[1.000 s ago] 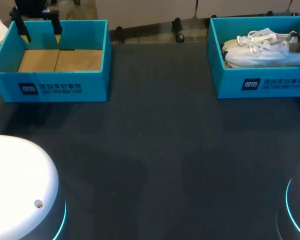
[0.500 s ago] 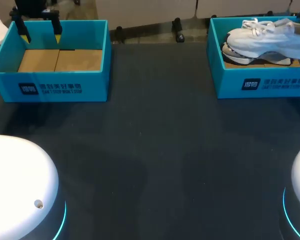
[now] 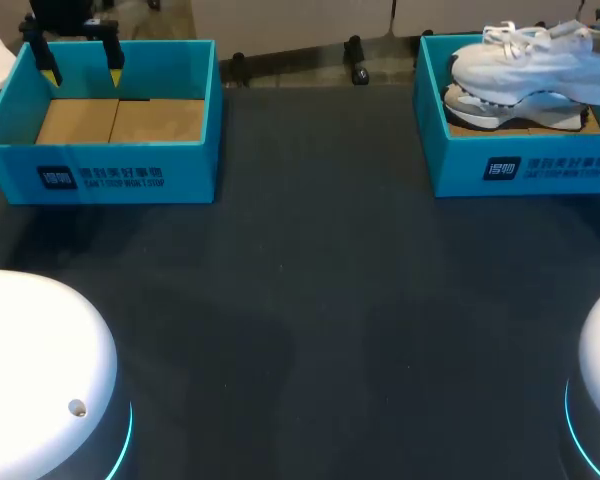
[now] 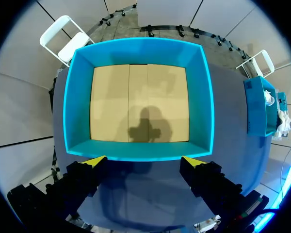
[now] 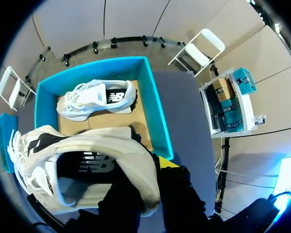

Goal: Take the shoe out of the shoebox, open the shoe tongue, remove and reinsert the insole, then place the shoe into the shoebox

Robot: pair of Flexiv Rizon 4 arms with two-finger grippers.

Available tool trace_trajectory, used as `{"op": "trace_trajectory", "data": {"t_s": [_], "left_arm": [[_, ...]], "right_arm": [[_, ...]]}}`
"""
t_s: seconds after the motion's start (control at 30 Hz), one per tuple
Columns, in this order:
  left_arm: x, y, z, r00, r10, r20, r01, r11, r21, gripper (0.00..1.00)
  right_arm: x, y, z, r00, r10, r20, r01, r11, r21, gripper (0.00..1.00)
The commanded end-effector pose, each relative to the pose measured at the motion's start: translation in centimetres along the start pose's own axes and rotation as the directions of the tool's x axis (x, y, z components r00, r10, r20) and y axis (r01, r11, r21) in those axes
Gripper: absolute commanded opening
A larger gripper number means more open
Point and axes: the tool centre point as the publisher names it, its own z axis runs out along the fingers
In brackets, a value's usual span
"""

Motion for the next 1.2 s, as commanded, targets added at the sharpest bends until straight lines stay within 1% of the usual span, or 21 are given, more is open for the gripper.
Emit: {"op": "trace_trajectory", "data": {"t_s": [0.03,0.13,0.23,0.33,0.47,0.67,0.8,0.9,1.0,1.03,1.2], "left_arm": [[0.0,0.0,0.0,1.000,0.000,0.000,0.000,1.000,0.000,1.00],[0.0,0.0,0.0,1.000,0.000,0.000,0.000,1.000,0.000,1.00],[0.0,0.0,0.0,1.000,0.000,0.000,0.000,1.000,0.000,1.00],[0.0,0.0,0.0,1.000,0.000,0.000,0.000,1.000,0.000,1.00],[0.0,0.0,0.0,1.000,0.000,0.000,0.000,1.000,0.000,1.00],[0.0,0.0,0.0,1.000,0.000,0.000,0.000,1.000,0.000,1.00],[0.0,0.0,0.0,1.000,0.000,0.000,0.000,1.000,0.000,1.00],[0.0,0.0,0.0,1.000,0.000,0.000,0.000,1.000,0.000,1.00],[0.0,0.0,0.0,1.000,0.000,0.000,0.000,1.000,0.000,1.00],[0.0,0.0,0.0,1.000,0.000,0.000,0.000,1.000,0.000,1.00],[0.0,0.0,0.0,1.000,0.000,0.000,0.000,1.000,0.000,1.00]], "right_arm": [[-0.1,0.0,-0.1,1.000,0.000,-0.002,0.000,1.000,0.000,0.00],[-0.1,0.0,-0.1,1.000,0.000,-0.002,0.000,1.000,0.000,0.00],[0.2,-1.9,-1.0,0.999,-0.026,0.026,0.027,0.999,-0.031,0.00],[0.5,-3.8,-1.9,0.999,-0.022,0.029,0.023,0.999,-0.038,0.00],[1.8,-6.0,-2.8,1.000,-0.010,0.022,0.011,0.999,-0.036,0.00],[4.4,-9.4,-4.1,1.000,0.019,0.009,-0.019,1.000,-0.024,0.00],[6.8,-11.9,-4.9,1.000,0.019,0.020,-0.018,1.000,-0.016,0.00],[8.3,-13.3,-5.2,0.999,0.018,0.027,-0.018,1.000,-0.008,0.00],[10.3,-15.0,-5.7,0.999,0.018,0.033,-0.018,1.000,0.001,0.00],[10.6,-15.4,-5.9,0.999,0.019,0.034,-0.019,1.000,0.003,0.00],[13.3,-18.7,-6.9,0.999,0.016,0.048,-0.016,1.000,0.013,0.00]]}}
